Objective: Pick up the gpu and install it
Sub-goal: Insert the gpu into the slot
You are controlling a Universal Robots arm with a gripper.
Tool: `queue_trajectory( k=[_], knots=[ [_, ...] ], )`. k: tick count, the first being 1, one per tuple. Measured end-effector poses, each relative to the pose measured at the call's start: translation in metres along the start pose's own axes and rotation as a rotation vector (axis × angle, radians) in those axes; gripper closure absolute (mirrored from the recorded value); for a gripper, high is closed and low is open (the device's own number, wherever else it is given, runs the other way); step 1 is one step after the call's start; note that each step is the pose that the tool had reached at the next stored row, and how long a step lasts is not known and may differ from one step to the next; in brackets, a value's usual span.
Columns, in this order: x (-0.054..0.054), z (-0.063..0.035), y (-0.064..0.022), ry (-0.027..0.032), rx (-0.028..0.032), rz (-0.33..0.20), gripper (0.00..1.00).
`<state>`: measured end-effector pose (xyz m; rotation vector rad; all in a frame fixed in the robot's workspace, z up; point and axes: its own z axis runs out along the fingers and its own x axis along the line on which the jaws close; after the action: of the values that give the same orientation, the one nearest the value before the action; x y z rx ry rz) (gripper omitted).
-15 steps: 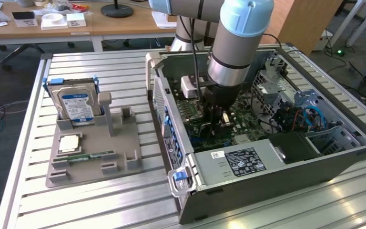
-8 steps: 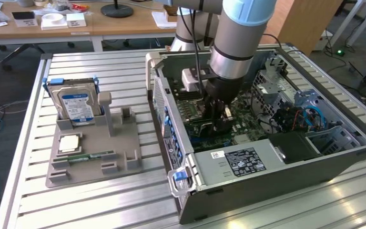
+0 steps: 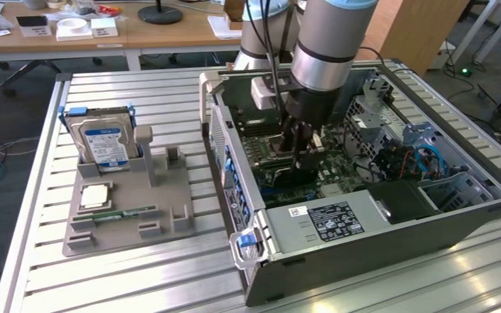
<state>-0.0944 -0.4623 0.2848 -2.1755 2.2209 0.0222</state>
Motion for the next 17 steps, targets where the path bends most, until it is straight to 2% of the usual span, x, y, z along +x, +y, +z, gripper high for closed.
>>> queue_trajectory(
  k=[10, 17],
  knots=[
    [-0.001, -0.0331, -0.0004, 0.0000, 0.0000, 0.000, 0.43],
    [-0.001, -0.0450, -0.0006, -0.0001, 0.0001, 0.000, 0.43]
  ],
)
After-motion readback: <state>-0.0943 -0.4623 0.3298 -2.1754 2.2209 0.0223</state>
